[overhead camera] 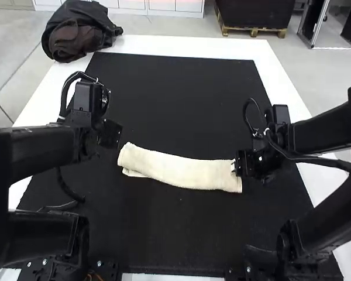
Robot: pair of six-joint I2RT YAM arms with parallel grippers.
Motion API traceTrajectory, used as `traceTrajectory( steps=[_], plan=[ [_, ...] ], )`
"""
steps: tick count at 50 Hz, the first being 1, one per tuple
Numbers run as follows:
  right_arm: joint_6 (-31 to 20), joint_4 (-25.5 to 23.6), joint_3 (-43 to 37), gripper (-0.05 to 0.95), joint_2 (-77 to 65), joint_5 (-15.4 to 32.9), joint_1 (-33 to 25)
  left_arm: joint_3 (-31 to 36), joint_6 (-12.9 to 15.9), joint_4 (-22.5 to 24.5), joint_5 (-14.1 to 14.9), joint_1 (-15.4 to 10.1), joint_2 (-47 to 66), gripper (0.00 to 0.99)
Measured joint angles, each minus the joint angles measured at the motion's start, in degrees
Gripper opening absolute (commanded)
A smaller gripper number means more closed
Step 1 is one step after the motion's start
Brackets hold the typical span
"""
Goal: Fold the towel.
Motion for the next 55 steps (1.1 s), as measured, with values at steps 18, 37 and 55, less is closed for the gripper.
traceTrajectory(
  steps=[18, 37, 55],
  plan=[
    [0.0, 4.3, 0.0, 0.89, 4.8, 1.2, 2.7, 0.1, 0.0, -0.4, 0.0, 0.0, 0.0, 0.961],
    [0.1, 8.6, 1.2, 0.39, 10.6, 2.4, 4.1, 0.1, 0.0, -1.4, 0.0, 0.8, -0.7, 0.961],
    [1.7, 5.9, 3.1, -0.02, 11.7, 0.7, 5.9, 0.1, 0.0, -1.5, 0.0, 1.5, -0.8, 0.959]
  ],
)
